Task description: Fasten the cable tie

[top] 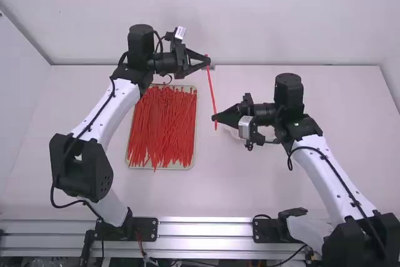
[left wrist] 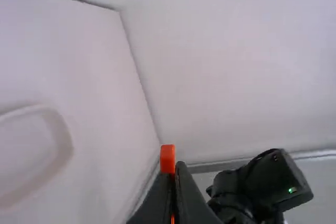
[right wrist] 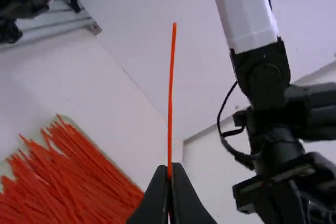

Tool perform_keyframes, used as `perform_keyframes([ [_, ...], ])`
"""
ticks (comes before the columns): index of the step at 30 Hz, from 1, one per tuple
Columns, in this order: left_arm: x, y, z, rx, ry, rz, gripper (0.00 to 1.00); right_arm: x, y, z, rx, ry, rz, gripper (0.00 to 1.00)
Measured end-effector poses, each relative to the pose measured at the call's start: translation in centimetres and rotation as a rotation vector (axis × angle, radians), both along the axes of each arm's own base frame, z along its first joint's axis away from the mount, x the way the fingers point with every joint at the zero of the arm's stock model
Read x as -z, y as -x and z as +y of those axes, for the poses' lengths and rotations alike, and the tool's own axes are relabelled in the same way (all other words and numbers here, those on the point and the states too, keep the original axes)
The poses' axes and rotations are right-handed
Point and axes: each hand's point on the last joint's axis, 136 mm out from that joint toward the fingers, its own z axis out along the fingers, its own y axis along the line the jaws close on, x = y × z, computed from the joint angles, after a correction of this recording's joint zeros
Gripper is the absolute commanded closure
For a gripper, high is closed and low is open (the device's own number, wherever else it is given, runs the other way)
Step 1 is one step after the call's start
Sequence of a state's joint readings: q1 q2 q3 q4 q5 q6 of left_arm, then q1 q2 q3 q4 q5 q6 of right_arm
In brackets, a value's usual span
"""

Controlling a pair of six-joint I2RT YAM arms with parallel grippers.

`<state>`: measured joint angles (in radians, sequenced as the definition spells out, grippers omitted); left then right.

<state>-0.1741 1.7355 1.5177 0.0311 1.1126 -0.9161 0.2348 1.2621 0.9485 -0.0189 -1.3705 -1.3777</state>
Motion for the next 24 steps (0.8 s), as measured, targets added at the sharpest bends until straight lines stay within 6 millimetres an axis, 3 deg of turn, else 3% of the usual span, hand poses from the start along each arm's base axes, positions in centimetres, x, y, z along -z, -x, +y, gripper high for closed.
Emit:
perform_keyframes([
  [8, 0.3, 0.2, 0.0, 0.016, -0.027, -0.063, 0.98, -0.2, -0.3, -0.6, 0.012, -0.005, 0.087, 1.00],
  [14, 0.3, 0.5, -0.1, 0.042, -0.041, -0.131, 0.98, -0.4, 0.6, -0.7, -0.037, -0.020, 0.117, 1.00],
  [20, 0.3, 0.6, -0.2, 0.070, -0.079, -0.282, 0.98, -1.9, 0.3, -0.4, -0.070, -0.046, 0.130, 1.00],
  [24, 0.4, 0.4, -0.1, 0.082, -0.125, -0.442, 0.98, -3.9, -0.7, 0.5, -0.025, -0.061, 0.231, 1.00],
])
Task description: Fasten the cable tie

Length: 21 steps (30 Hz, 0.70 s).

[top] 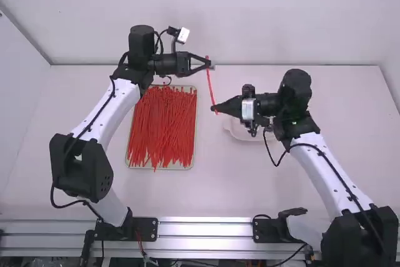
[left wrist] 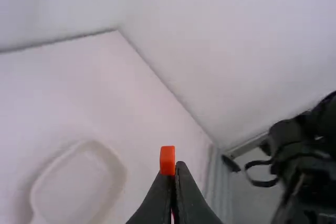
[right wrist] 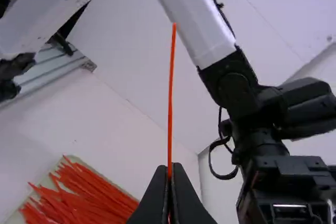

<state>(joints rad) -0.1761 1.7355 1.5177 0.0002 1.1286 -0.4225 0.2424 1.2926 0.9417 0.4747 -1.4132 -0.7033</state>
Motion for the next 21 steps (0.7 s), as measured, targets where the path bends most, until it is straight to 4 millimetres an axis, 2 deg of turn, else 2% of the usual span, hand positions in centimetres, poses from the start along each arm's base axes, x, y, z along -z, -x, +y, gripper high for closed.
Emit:
perform_keyframes([
  [5, -0.4, -0.4, 0.0, 0.012, -0.049, -0.235, 0.98, -1.9, -1.2, 0.9, 0.065, -0.034, 0.202, 1.00],
  [9, 1.1, -1.5, 0.5, -0.033, -0.132, -0.358, 0.98, -2.2, -3.5, 0.7, 0.155, -0.068, 0.431, 1.00],
  [14, 1.4, -2.3, 0.9, -0.055, -0.205, -0.504, 0.98, -0.9, -6.1, -0.2, 0.227, -0.087, 0.670, 1.00],
  [21, 0.4, -2.6, 0.8, -0.046, -0.223, -0.661, 0.98, 2.1, -7.7, -0.1, 0.210, -0.050, 0.910, 1.00],
])
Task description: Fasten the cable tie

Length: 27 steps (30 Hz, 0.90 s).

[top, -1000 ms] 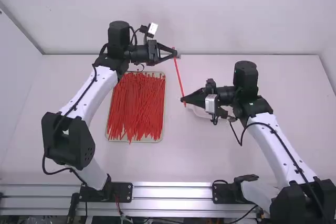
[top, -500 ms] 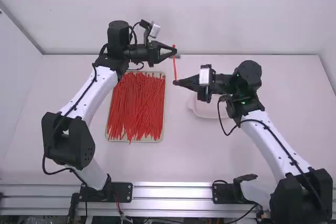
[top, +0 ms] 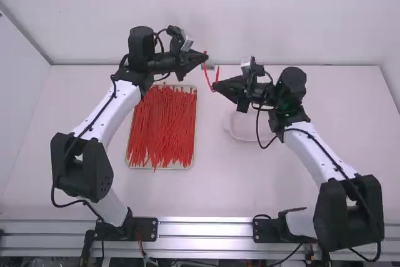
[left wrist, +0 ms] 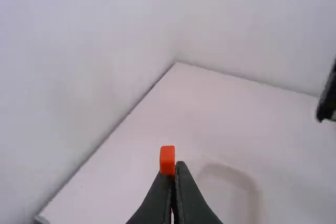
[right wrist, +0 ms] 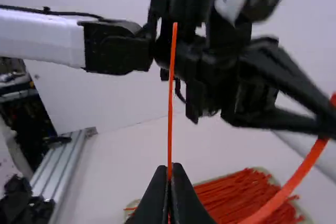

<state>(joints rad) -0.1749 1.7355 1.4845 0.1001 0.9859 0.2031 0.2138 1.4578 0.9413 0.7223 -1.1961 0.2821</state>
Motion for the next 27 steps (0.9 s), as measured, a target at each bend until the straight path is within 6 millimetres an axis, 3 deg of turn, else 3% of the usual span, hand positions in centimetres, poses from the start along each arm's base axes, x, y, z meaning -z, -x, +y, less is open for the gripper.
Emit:
perform_keyframes([
  [6, -0.5, 1.8, -0.7, 0.131, -0.017, -0.130, 0.98, 1.9, -0.1, 0.7, -0.053, -0.001, 0.183, 1.00],
  [19, -1.2, 4.6, -1.1, 0.319, -0.027, -0.377, 0.98, 1.9, 1.7, 1.6, -0.149, -0.003, 0.363, 1.00],
  [27, -1.9, 5.5, -1.1, 0.381, -0.018, -0.496, 0.98, 2.0, 1.6, 1.4, -0.143, -0.004, 0.389, 1.00],
])
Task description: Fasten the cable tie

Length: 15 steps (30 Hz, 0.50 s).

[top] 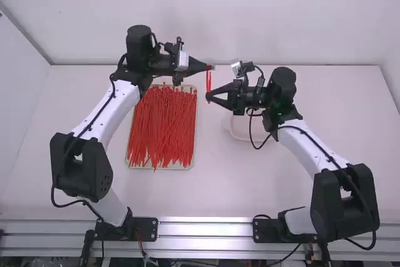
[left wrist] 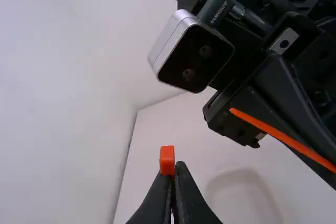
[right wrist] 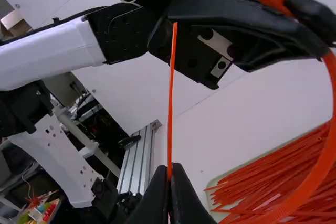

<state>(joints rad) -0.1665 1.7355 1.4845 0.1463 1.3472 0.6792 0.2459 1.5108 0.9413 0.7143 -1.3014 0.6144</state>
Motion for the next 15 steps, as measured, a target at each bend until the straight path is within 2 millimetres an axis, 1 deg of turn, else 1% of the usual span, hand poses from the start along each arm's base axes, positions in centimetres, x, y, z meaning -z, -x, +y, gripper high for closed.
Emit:
perform_keyframes([
  [5, -0.46, 0.05, -0.02, 0.007, 0.008, -0.042, 0.98, 0.43, -0.06, -0.06, 0.002, 0.009, 0.027, 1.00],
  [10, -0.77, 0.12, -0.03, 0.014, 0.014, -0.070, 0.98, 0.45, -0.28, -0.13, 0.014, 0.009, 0.021, 1.00],
  [15, -0.93, 0.99, -0.05, 0.067, 0.022, -0.123, 0.98, 0.34, -0.62, -0.27, 0.032, 0.007, 0.014, 1.00],
])
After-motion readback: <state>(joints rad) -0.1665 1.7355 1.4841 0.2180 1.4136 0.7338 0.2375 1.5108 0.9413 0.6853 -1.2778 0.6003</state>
